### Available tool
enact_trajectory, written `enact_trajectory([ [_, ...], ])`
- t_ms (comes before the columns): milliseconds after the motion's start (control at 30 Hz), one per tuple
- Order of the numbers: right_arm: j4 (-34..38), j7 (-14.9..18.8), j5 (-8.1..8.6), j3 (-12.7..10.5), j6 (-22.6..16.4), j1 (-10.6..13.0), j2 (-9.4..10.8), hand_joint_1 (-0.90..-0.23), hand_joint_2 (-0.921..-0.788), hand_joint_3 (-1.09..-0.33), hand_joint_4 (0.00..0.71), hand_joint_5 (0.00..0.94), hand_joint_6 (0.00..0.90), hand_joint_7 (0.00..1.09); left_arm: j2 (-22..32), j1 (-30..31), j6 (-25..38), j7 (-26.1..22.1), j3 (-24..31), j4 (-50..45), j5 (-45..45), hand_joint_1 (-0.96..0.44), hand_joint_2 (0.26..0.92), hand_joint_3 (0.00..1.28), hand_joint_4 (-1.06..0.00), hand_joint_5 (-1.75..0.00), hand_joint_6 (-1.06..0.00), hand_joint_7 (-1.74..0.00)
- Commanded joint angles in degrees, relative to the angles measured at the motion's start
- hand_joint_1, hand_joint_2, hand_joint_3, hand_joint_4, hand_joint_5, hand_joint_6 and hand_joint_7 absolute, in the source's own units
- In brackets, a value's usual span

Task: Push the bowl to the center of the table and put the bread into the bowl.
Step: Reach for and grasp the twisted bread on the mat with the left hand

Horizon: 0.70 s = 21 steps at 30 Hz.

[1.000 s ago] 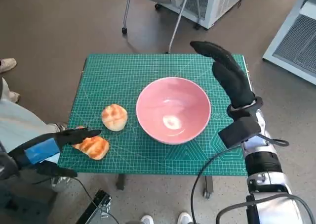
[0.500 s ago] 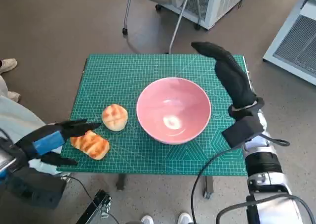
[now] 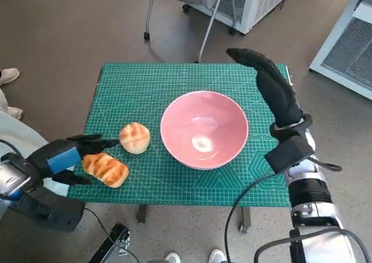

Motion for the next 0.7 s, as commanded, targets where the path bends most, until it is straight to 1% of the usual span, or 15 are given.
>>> enact_trajectory([
  [33, -0.1, 0.5, -0.05, 0.0, 0.1, 1.7, -0.1, -0.673, -0.921, -0.681, 0.294, 0.001, -0.001, 0.7, -0.8, -1.6, 0.6, 0.3, -2.0, 1.8, 0.9, -0.02, 0.804, 0.01, -0.29, -0.01, -0.4, -0.01],
  [200, -0.5, 0.3, -0.23, -0.1, 0.0, 2.0, -0.3, -0.662, -0.921, -0.68, 0.295, 0.001, -0.001, 0.69, -1.4, -3.0, 0.8, -0.2, -3.9, 3.6, 1.1, 0.01, 0.813, 0.01, -0.31, -0.01, -0.42, -0.01],
  [367, -0.6, 0.7, 0.24, -0.2, -0.1, 2.2, -0.4, -0.673, -0.921, -0.68, 0.294, 0.001, -0.001, 0.69, -1.6, -4.8, 0.2, 0.5, -6.4, 6.0, 2.6, 0.03, 0.825, 0.01, -0.36, -0.02, -0.44, -0.02],
  [500, -0.7, 0.4, 0.09, -0.3, -0.1, 2.3, -0.4, -0.678, -0.921, -0.679, 0.294, 0.001, -0.001, 0.68, -1.9, -6.6, -0.5, 0.7, -8.4, 8.1, 3.5, 0.05, 0.862, 0.02, -0.4, -0.02, -0.46, -0.02],
  [633, -0.8, 0.2, 0.03, -0.4, -0.2, 2.4, -0.4, -0.677, -0.921, -0.679, 0.294, 0.001, -0.001, 0.68, -2.3, -8.2, -1.3, 1.4, -10.3, 10.5, 4.5, 0.06, 0.881, 0.03, -0.43, -0.03, -0.48, -0.02],
  [700, -0.9, 0.1, -0.09, -0.5, -0.2, 2.4, -0.5, -0.677, -0.921, -0.679, 0.294, 0.001, -0.001, 0.68, -2.7, -9.0, -1.8, 2.3, -11.5, 12.0, 5.5, 0.07, 0.899, 0.03, -0.48, -0.03, -0.52, -0.02],
])
